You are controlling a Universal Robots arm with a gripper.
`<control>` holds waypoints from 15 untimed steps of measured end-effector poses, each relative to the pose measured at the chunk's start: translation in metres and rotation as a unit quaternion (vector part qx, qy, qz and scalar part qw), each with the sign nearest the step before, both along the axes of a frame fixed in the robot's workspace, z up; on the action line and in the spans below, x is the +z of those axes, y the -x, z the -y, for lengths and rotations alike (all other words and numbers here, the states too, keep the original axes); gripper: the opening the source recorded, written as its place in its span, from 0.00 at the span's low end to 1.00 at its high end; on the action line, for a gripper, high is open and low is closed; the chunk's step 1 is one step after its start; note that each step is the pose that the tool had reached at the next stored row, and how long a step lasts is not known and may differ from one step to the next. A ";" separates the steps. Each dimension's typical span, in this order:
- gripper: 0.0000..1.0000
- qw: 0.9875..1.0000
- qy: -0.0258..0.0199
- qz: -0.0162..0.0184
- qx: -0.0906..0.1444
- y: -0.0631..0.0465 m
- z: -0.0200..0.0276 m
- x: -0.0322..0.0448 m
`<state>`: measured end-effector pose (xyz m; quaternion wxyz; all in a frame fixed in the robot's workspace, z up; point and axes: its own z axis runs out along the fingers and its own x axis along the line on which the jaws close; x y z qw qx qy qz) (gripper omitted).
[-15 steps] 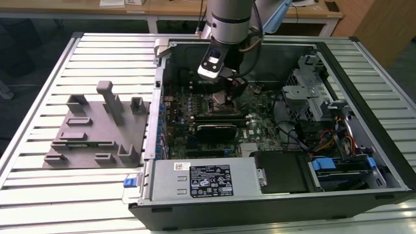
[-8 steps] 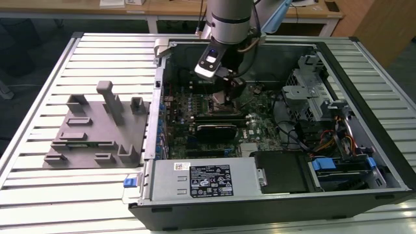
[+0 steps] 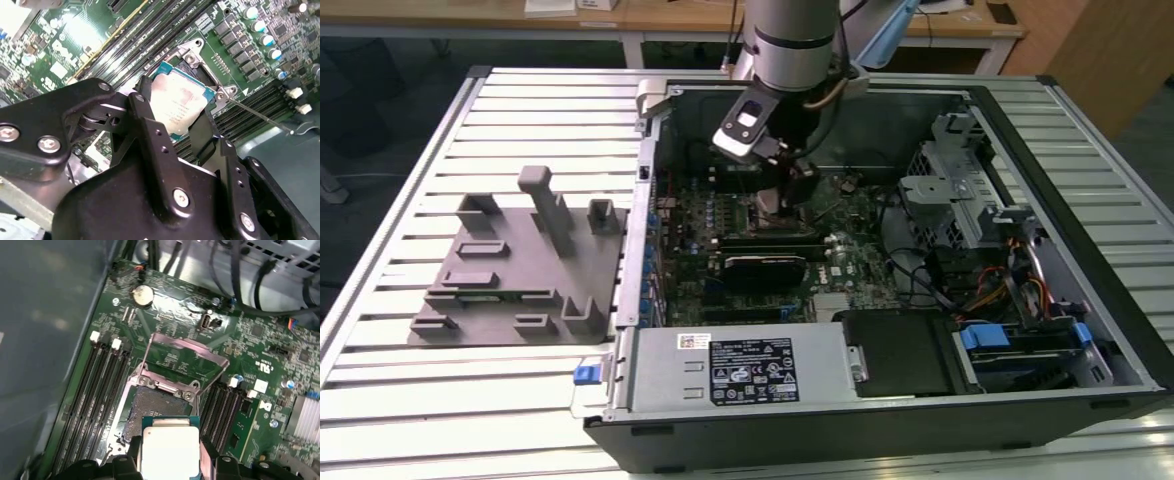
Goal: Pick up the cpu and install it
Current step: 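Place the cpu into insertion slot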
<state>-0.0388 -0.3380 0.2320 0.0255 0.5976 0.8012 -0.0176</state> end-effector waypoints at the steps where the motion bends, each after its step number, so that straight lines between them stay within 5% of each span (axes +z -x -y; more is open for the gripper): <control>1: 0.54 1.000 0.000 0.000 -0.008 0.000 0.0000 -0.0001; 6: 0.54 0.999 0.000 0.000 -0.049 0.000 0.0000 -0.0004; 15: 0.54 0.995 0.000 0.000 -0.100 0.000 0.0000 -0.0010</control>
